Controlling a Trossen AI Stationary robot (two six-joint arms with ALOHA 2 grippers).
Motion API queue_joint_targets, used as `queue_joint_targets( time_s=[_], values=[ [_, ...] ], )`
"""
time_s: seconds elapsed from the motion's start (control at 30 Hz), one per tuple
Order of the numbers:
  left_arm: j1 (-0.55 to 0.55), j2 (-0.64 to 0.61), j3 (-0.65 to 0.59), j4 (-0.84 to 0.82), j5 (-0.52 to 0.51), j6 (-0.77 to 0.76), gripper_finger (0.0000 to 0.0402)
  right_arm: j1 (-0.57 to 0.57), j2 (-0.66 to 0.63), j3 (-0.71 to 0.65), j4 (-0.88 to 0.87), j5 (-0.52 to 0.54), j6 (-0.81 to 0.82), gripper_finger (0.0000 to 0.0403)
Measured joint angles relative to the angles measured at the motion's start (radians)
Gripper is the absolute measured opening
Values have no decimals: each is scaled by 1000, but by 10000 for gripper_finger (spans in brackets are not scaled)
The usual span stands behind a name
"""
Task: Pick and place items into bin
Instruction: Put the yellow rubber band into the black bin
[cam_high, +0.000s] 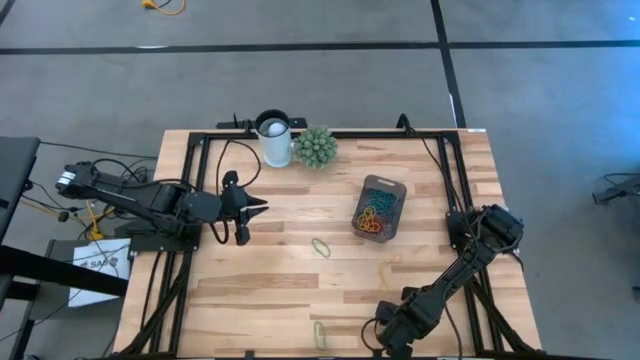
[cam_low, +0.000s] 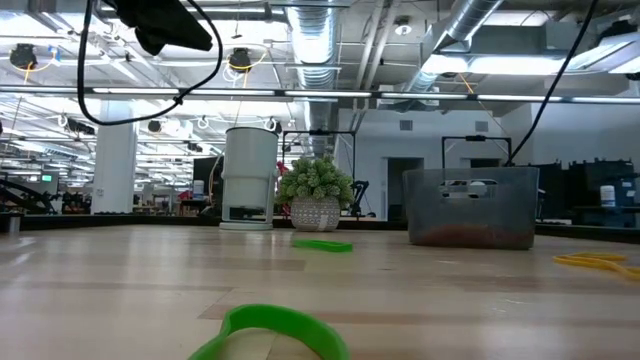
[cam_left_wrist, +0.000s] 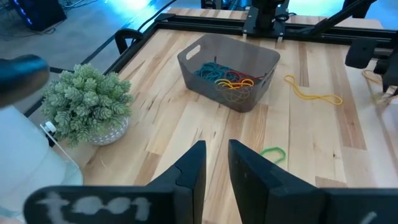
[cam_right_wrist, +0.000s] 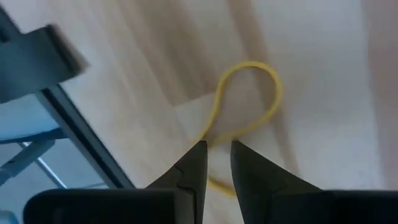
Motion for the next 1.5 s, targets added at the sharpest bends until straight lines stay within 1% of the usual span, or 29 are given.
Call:
queue_joint_targets(
  time_s=[0.1, 0.27, 0.43, 0.53, 0.63, 0.7, 0.8, 0.9, 1.07, 1.2, 1.33, 1.5],
  values=[
    [0, 0, 0, -10, 0, -3, 59, 7, 11, 0, 31, -9, 3, 66],
    [0, 0, 0, -11, 0, -4, 59, 5, 27, 6, -2, -8, 11, 66],
    [0, 0, 0, -11, 0, -4, 59, 3, 35, 3, 15, 5, -6, 63],
    [0, 0, 0, -13, 0, -4, 59, 3, 39, 2, 18, 3, -37, 45],
    [0, 0, 0, -14, 0, -4, 59, 0, 39, 2, 27, 3, -85, 11],
    [0, 0, 0, -19, 3, -4, 59, -3, 35, 0, 38, 3, -126, 7],
    [0, 0, 0, -19, 4, -4, 59, -16, 37, 43, -27, 7, -159, 4],
    [0, 0, 0, -19, 4, -3, 59, -35, 36, 99, -181, 44, -224, 2],
    [0, 0, 0, -19, 5, -3, 59, -66, -15, 195, -368, 189, -394, 1],
    [0, 0, 0, -20, 6, -3, 59, -91, -93, 228, -523, 331, -417, 1],
    [0, 0, 0, -22, 7, -3, 59, -112, -207, 232, -653, 526, -419, 1],
    [0, 0, 0, -22, 8, -2, 59, -170, -352, 233, -692, 762, -489, 0]
  ],
)
